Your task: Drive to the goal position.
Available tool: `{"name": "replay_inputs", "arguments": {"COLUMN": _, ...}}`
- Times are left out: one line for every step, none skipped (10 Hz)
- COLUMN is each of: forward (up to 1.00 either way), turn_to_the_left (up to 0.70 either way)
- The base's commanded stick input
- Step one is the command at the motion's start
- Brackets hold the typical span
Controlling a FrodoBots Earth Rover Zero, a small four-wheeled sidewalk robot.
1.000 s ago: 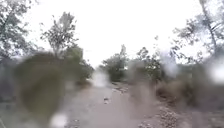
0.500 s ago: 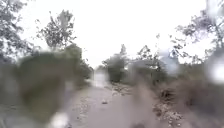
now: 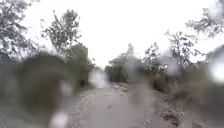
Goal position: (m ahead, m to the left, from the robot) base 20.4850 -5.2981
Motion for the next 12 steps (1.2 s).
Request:
{"name": "replay_inputs", "arguments": {"forward": 0.45, "turn_to_the_left": 0.27}}
{"name": "replay_inputs", "arguments": {"forward": 0.45, "turn_to_the_left": 0.27}}
{"name": "replay_inputs", "arguments": {"forward": 0.45, "turn_to_the_left": 0.22}}
{"name": "replay_inputs", "arguments": {"forward": 0.45, "turn_to_the_left": 0.06}}
{"name": "replay_inputs", "arguments": {"forward": 0.45, "turn_to_the_left": 0.0}}
{"name": "replay_inputs", "arguments": {"forward": 0.45, "turn_to_the_left": 0.0}}
{"name": "replay_inputs", "arguments": {"forward": 0.45, "turn_to_the_left": 0.0}}
{"name": "replay_inputs", "arguments": {"forward": 0.45, "turn_to_the_left": 0.0}}
{"name": "replay_inputs", "arguments": {"forward": 0.45, "turn_to_the_left": 0.0}}
{"name": "replay_inputs", "arguments": {"forward": 0.45, "turn_to_the_left": 0.0}}
{"name": "replay_inputs", "arguments": {"forward": 0.45, "turn_to_the_left": 0.0}}
{"name": "replay_inputs", "arguments": {"forward": 0.45, "turn_to_the_left": 0.0}}
